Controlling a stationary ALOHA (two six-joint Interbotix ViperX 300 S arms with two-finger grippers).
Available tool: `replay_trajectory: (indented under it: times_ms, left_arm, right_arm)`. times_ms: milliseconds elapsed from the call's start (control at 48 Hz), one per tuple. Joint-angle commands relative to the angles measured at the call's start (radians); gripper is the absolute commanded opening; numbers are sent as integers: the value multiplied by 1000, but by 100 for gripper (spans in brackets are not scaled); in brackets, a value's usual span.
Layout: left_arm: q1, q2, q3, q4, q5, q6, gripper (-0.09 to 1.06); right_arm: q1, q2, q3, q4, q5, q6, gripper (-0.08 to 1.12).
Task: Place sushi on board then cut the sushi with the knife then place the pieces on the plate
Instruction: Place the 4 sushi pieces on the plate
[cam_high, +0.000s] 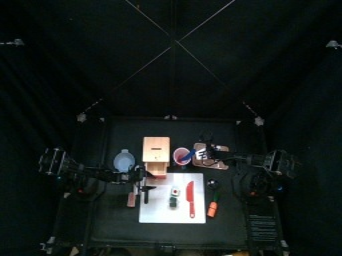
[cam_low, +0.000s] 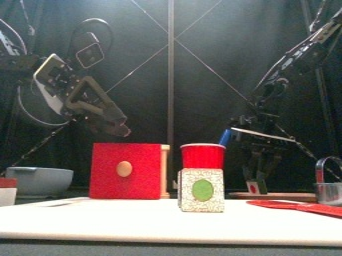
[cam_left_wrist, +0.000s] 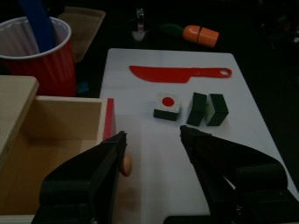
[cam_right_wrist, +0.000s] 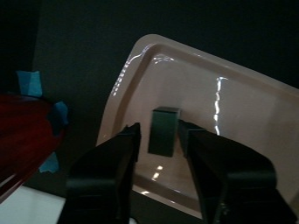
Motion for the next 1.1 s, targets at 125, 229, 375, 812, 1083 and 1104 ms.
replay_trajectory:
  times_ms: [125,229,375,812,1083,1104]
  left_arm:
    - [-2,-14,-12,0,-8,-2,88]
    - [0,-14,-17,-2,-8,-2,88]
    - [-2,-14,-23,-2,-8,-2,88]
    - [6,-14,-57,-2,-8,0,88]
    - [5,-12,-54,2,-6,2,88]
    - [5,-14,-52,2,-8,2,88]
  right_arm:
    - [-5,-44,0,-2,34,-14,84]
    - [8,-103,20,2,89,-15,84]
    - [104,-216,69,48,141,-20,84]
    - [518,-187,-21,100,115,-18,84]
    - [578,-20,-206,87,81,-20,84]
    - [583,-9,-216,84,80,-20,84]
